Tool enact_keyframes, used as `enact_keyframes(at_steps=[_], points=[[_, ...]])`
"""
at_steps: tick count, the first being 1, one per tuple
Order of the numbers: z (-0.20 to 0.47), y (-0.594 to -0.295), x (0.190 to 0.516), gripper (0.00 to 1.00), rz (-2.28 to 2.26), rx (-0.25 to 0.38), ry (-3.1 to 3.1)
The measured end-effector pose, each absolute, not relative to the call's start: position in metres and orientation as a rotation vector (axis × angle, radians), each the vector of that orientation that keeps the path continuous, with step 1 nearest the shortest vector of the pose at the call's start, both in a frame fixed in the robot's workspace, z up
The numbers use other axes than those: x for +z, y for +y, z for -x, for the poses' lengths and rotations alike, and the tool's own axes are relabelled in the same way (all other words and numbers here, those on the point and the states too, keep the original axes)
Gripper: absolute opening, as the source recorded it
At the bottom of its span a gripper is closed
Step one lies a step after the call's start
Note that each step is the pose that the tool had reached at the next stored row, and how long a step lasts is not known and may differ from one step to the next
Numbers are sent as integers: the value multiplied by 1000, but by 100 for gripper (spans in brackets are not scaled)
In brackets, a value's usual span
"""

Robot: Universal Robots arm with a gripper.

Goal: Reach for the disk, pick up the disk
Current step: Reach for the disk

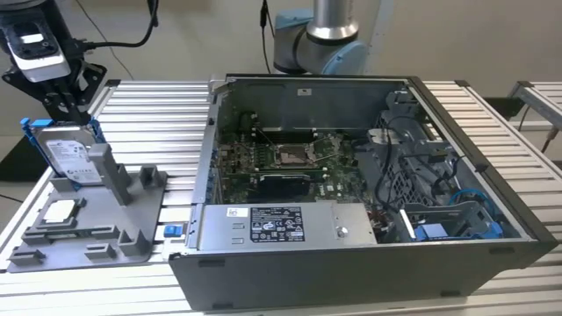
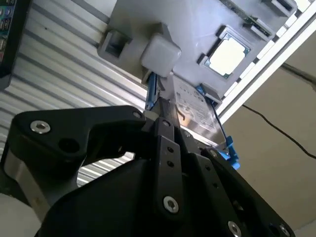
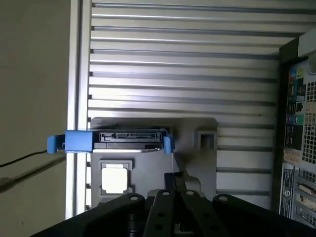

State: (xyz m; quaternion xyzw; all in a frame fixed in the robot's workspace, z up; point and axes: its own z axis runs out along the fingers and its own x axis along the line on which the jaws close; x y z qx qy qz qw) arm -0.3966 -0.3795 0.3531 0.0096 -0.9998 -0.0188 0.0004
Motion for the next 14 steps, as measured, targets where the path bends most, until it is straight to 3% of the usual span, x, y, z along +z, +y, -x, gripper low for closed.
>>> enact_keyframes(at_steps=[14], points=[[451,-359,349,0,-34,-52,-3140]])
